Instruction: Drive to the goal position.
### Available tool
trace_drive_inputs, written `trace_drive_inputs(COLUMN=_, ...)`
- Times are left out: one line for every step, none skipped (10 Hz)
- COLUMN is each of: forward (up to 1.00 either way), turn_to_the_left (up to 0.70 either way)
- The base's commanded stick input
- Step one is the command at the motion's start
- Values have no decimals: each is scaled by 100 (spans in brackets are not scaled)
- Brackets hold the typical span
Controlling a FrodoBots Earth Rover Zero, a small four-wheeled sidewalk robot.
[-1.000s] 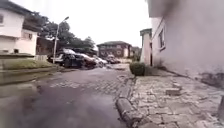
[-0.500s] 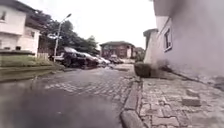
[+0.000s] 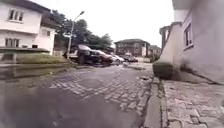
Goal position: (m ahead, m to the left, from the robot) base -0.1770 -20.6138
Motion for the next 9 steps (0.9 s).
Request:
trace_drive_inputs(forward=69, turn_to_the_left=3)
trace_drive_inputs(forward=69, turn_to_the_left=3)
trace_drive_inputs(forward=69, turn_to_the_left=3)
trace_drive_inputs(forward=69, turn_to_the_left=3)
trace_drive_inputs(forward=69, turn_to_the_left=3)
trace_drive_inputs(forward=69, turn_to_the_left=3)
trace_drive_inputs(forward=69, turn_to_the_left=3)
trace_drive_inputs(forward=70, turn_to_the_left=1)
trace_drive_inputs(forward=70, turn_to_the_left=-9)
